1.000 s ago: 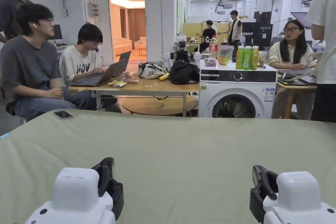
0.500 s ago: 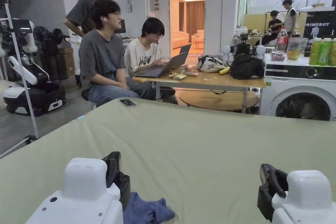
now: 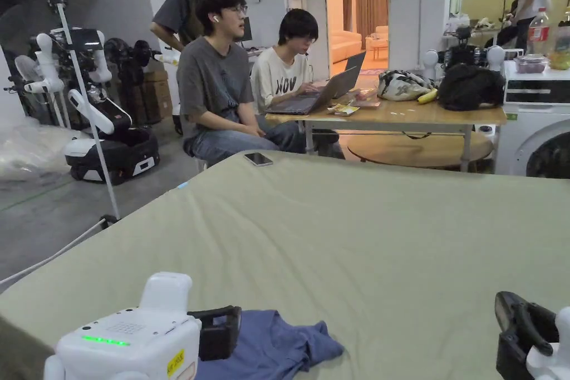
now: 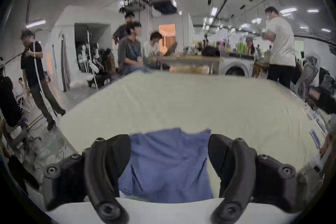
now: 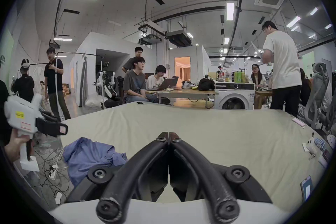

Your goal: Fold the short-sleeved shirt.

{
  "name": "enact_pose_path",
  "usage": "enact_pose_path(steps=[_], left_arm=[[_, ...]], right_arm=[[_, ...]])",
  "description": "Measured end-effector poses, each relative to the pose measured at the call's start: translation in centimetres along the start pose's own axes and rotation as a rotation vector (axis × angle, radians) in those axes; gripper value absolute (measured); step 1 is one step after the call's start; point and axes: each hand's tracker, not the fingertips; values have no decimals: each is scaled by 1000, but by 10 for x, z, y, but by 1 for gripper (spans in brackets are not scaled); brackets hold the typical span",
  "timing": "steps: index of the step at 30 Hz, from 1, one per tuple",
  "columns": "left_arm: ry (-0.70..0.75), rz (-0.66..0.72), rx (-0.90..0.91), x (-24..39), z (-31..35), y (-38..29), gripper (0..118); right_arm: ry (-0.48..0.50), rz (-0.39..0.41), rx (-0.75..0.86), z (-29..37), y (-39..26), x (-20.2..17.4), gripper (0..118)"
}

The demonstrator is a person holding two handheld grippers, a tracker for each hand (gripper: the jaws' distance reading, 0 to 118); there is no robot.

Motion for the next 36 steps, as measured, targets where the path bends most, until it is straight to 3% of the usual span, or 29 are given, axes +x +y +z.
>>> enact_pose_path(steps=[6,10,12,15,16,18,20,23,28,30,34,36], left_arm=[[-111,-78,-266,13,-95,-29,89],[-71,-80,-437,16,-147,-54,89],[-98,19,-405,10,-150,-60,90],[-95,-49,-406,18,-147,-56,83],[-107,-56,-404,17,-141,-55,77],[-145,-56,-404,21,-141,-53,49],[-144,-66,-392,28,-141,-54,0],[-116,-65,-395,30,-137,-50,0],[-154,275,-170,-14,-86,3,0],[-182,332,-92,-31,-68,34,0],[-75,128,28,-47,-44,134,0],[-57,117,99,-44,-29,187,0]], right_arm=[[-50,-15,-58,-1,-11,28,0],[-92,5,-81,6,-15,43,0],[-113,8,-91,9,-18,50,0],[-126,-21,-114,9,-24,57,0],[-123,-34,-123,9,-26,59,0],[-116,-52,-135,9,-29,59,0],[-103,-71,-138,11,-31,57,0],[-81,-69,-134,19,-28,55,0],[-73,-43,-111,32,-21,60,0],[-72,-52,-105,35,-18,65,0],[-91,-71,-98,42,-11,78,0],[-110,-79,-81,48,-7,84,0]])
